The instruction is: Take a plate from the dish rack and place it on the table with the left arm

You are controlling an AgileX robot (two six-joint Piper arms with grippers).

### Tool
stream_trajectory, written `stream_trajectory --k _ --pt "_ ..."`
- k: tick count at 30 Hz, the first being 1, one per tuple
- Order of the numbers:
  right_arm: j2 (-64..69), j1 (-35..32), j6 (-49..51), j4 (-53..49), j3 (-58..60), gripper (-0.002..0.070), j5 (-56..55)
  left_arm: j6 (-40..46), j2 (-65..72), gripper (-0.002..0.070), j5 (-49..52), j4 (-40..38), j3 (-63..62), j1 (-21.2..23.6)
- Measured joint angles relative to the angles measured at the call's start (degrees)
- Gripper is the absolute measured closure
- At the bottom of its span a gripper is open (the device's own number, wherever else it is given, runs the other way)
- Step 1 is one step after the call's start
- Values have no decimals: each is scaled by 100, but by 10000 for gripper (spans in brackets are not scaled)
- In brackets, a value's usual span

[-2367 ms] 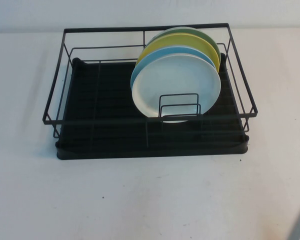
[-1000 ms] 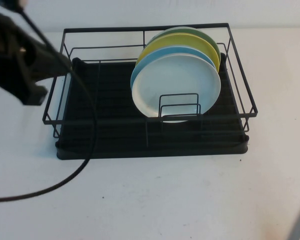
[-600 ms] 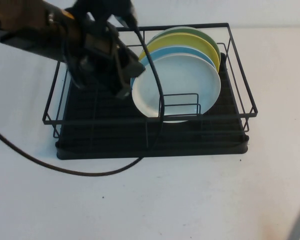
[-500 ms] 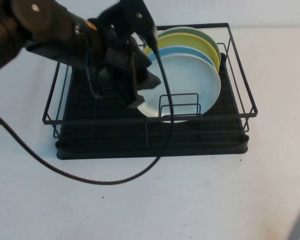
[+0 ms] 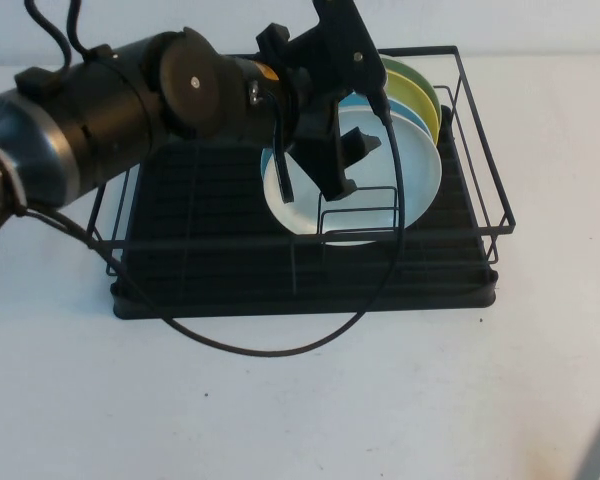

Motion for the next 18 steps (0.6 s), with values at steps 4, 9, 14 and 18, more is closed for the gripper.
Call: stream_trajectory --k 4,9,14,18 --pt "0 0 0 0 0 694 0 5 141 244 -156 -11 0 0" --pt "0 0 0 0 0 694 0 5 355 244 -341 -11 0 0" --pt "0 0 0 0 0 694 0 5 504 243 -779 0 0 0" --pt "0 0 0 0 0 694 0 5 584 247 -922 0 0 0"
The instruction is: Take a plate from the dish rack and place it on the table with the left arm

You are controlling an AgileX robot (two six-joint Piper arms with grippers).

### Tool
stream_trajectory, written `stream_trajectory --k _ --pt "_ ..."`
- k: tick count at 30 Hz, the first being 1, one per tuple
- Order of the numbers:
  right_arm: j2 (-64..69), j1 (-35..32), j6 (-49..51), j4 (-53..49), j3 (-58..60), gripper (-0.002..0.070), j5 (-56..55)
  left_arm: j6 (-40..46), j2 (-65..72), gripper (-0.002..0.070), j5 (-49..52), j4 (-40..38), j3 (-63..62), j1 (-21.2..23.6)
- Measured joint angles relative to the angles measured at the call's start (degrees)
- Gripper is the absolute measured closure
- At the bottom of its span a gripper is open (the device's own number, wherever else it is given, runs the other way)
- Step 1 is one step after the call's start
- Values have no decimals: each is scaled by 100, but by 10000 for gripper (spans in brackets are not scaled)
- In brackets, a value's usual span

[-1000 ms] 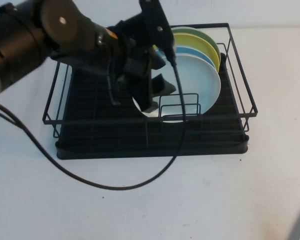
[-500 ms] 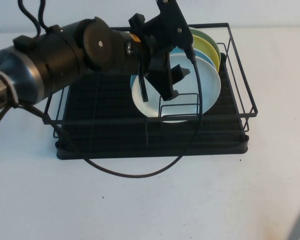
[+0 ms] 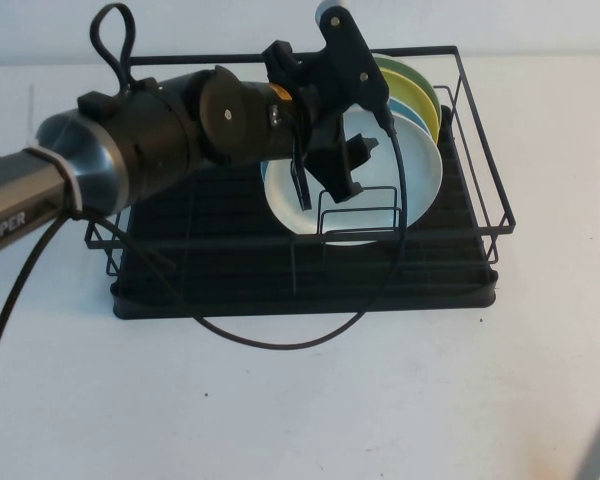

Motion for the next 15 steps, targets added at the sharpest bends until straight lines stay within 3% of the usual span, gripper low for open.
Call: stream_trajectory --k 3,10,15 --pt "0 0 0 0 0 694 0 0 24 297 -26 0 0 0" --pt "0 0 0 0 0 694 0 51 24 599 -189 42 -31 0" --pt "0 0 0 0 0 694 0 110 -4 647 -199 445 -45 0"
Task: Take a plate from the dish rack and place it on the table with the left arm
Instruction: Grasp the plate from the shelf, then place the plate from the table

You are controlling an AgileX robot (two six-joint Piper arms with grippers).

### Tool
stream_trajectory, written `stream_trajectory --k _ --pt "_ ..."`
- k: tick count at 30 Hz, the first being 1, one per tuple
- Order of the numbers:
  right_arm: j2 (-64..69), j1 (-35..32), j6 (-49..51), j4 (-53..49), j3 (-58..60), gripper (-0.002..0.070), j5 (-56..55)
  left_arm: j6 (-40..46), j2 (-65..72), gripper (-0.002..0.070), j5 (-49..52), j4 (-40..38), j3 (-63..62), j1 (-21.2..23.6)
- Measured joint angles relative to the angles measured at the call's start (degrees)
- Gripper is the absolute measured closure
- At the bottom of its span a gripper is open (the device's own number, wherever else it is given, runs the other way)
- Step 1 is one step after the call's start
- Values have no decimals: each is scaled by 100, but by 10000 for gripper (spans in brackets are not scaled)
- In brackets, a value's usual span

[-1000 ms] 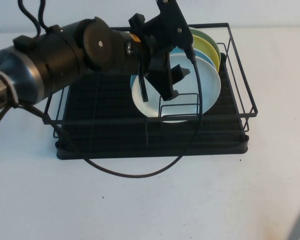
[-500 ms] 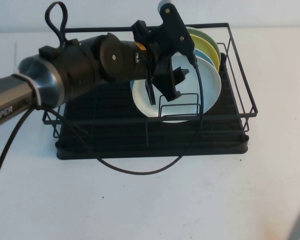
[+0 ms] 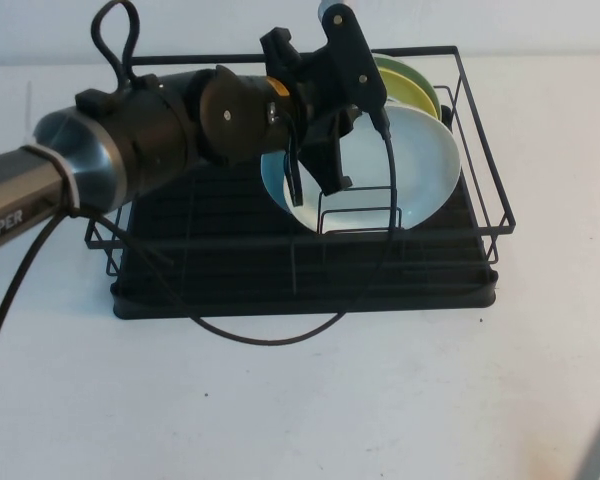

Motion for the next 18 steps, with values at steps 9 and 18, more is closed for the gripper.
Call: stream_trajectory --k 9,18 --pt "0 0 0 0 0 694 0 0 -1045 656 50 169 0 0" --pt "0 0 0 0 0 694 0 -1694 -2567 673 1261 135 0 93"
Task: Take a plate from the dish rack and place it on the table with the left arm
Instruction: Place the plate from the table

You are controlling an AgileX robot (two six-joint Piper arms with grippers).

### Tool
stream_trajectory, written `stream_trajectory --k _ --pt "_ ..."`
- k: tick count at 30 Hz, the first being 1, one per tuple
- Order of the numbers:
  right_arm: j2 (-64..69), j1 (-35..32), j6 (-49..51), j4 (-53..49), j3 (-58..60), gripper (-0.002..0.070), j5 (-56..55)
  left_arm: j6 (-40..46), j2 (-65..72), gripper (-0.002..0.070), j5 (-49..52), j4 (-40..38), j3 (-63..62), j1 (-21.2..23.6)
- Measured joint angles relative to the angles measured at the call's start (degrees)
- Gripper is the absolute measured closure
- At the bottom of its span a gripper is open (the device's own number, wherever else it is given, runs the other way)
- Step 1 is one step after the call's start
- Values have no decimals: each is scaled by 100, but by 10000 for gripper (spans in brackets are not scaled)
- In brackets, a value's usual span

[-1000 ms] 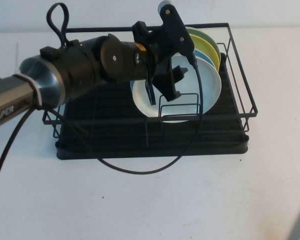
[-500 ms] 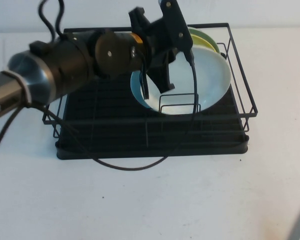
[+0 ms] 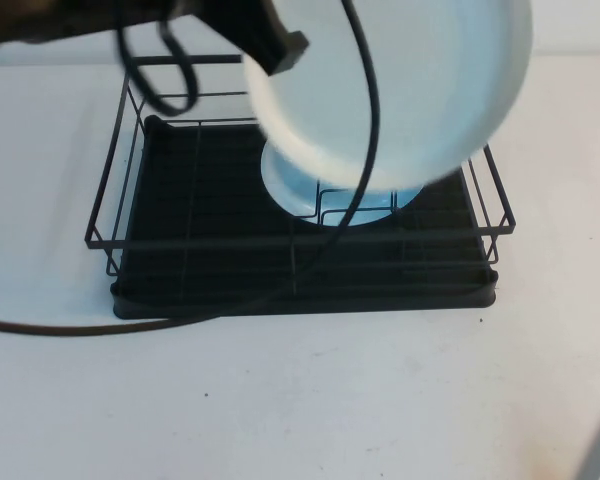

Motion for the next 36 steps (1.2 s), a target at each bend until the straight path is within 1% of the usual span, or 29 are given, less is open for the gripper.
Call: stream_trajectory --k 4,6,9,13,16,20,22,24,28,32,34,36 --pt "0 0 0 0 0 694 0 -1445 -275 675 1297 -14 0 407" --pt "0 0 0 0 0 694 0 -2072 -291 675 2137 -112 0 719" --pt "0 0 0 0 0 694 0 -2373 -250 675 3053 -466 283 1124" --pt "0 0 0 0 0 694 0 -2275 -201 675 3401 -1266 1147 1468" --pt "0 0 0 0 0 694 0 -2047 -202 675 3126 -1890 2143 1567" --pt "0 0 0 0 0 694 0 -1713 -143 675 2165 -2737 3390 1567" --pt "0 0 0 0 0 694 0 -1435 -34 675 1751 -3090 3835 1567" --pt "0 0 0 0 0 694 0 -950 156 675 1424 -3433 4195 1571" --pt "0 0 0 0 0 694 0 7 659 675 1010 -4066 4416 1580" --pt "0 0 0 0 0 694 0 889 1122 666 544 -4878 4426 1594" --pt "0 0 0 0 0 694 0 1319 1271 638 471 -5159 4426 1598" --pt "0 0 0 0 0 694 0 1609 1350 582 423 -5306 4426 1598"
